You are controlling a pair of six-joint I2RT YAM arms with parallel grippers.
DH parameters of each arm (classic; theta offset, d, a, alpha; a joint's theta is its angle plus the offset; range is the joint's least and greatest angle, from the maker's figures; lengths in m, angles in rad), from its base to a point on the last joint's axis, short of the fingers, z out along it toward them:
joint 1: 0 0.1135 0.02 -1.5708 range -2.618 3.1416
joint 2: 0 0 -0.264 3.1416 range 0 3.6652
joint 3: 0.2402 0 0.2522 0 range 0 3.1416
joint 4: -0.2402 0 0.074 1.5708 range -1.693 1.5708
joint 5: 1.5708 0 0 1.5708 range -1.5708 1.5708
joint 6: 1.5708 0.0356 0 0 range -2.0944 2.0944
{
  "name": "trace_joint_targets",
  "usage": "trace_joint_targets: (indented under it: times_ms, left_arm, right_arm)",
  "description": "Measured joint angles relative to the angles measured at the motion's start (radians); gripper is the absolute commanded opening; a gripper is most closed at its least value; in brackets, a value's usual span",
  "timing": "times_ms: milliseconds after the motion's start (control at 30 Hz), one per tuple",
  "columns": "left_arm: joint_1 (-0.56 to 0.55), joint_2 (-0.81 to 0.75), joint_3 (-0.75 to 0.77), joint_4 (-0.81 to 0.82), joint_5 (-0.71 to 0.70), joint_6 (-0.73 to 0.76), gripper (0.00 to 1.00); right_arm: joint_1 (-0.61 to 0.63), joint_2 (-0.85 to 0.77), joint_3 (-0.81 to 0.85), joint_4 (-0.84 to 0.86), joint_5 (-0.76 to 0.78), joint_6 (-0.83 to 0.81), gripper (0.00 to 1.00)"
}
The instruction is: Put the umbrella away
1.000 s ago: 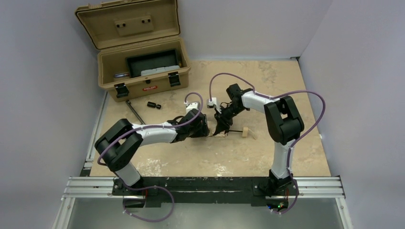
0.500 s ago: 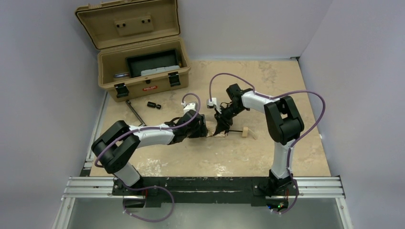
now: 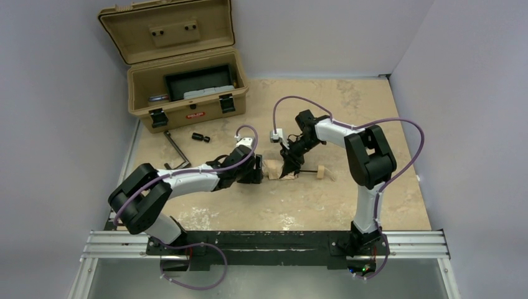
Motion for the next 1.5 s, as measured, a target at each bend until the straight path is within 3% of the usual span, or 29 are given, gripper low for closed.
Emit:
trace_joint_targets:
  times_ms: [567,733,1000,1100,1167,1500]
  left_arm:
    - [-0.037,0.039,-0.011,0.135,0.182,0.027,0.67]
    - [-0.043,0.105,0.058,0.113,0.148,-0.008,0.48]
    - [-0.060,0.192,0.200,-0.070,0.048,-0.043,0.41]
    - [-0.066,0.206,0.226,-0.110,0.018,-0.061,0.28]
    - [-0.068,0.217,0.245,-0.142,-0.009,-0.084,0.25]
    - [-0.083,0.234,0.273,-0.175,-0.080,-0.222,0.35]
  right_arm:
    - [0.000,0.001,0.002,-0.004,0.000,-0.004,0.00]
    - [0.000,0.001,0.002,-0.005,0.000,-0.006,0.00]
    - [-0.012,0.001,0.001,-0.021,0.000,-0.006,0.00]
    - [-0.012,0.001,0.002,-0.022,0.000,-0.006,0.00]
    - [-0.012,0.001,0.002,-0.023,0.000,-0.006,0.00]
    - [-0.015,-0.003,-0.002,-0.019,0.000,-0.002,0.00]
